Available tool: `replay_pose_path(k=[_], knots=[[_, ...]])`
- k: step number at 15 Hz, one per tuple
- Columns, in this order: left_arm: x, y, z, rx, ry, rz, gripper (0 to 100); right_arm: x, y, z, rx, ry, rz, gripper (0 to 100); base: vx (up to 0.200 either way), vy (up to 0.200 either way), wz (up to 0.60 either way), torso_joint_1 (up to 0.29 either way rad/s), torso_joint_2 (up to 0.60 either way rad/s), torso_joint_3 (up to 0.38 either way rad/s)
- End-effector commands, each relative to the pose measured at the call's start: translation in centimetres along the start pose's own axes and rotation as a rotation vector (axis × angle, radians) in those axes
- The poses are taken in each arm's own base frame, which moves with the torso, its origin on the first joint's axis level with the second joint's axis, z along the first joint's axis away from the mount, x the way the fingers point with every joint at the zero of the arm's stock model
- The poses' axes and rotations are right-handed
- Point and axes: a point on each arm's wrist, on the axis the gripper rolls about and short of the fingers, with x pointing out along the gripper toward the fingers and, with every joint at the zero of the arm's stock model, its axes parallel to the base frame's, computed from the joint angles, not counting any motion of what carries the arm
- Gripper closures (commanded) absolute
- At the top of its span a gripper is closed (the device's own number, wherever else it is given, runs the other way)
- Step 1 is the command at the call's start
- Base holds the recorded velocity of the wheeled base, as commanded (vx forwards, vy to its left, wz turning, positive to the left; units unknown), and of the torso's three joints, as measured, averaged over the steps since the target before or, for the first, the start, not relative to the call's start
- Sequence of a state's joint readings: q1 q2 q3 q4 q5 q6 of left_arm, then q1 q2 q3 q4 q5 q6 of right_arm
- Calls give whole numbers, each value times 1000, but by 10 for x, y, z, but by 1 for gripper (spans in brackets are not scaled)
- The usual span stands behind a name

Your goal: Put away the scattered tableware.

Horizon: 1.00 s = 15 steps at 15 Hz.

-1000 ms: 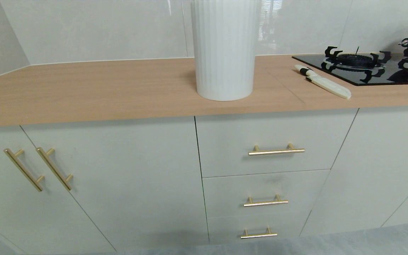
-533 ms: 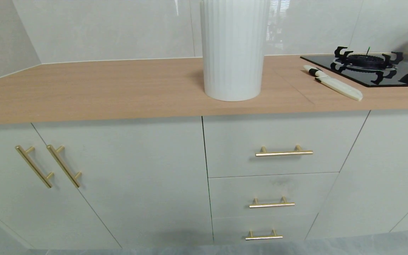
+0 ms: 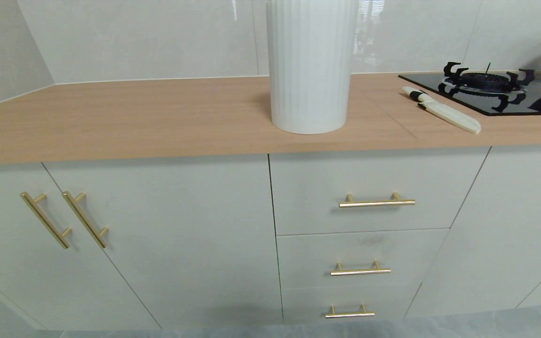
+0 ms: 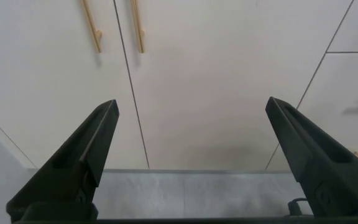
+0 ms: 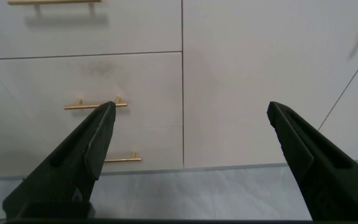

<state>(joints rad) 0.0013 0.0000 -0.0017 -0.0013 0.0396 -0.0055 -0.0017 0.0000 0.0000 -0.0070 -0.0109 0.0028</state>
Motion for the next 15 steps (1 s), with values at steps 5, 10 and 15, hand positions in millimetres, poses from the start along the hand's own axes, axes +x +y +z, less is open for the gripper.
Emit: replay_pose_path(k=[5, 10, 15], knots=[[0, 0, 0, -1, 1, 1, 0, 0, 0, 0, 0, -1, 0, 0, 160, 0, 0, -4, 0, 4], [0, 0, 0, -1, 1, 1, 0, 0, 0, 0, 0, -1, 0, 0, 40, 0, 0, 0, 0, 0], [0, 0, 0, -1, 1, 1, 0, 0, 0, 0, 0, -1, 0, 0, 0, 0, 0, 11, -34, -23]])
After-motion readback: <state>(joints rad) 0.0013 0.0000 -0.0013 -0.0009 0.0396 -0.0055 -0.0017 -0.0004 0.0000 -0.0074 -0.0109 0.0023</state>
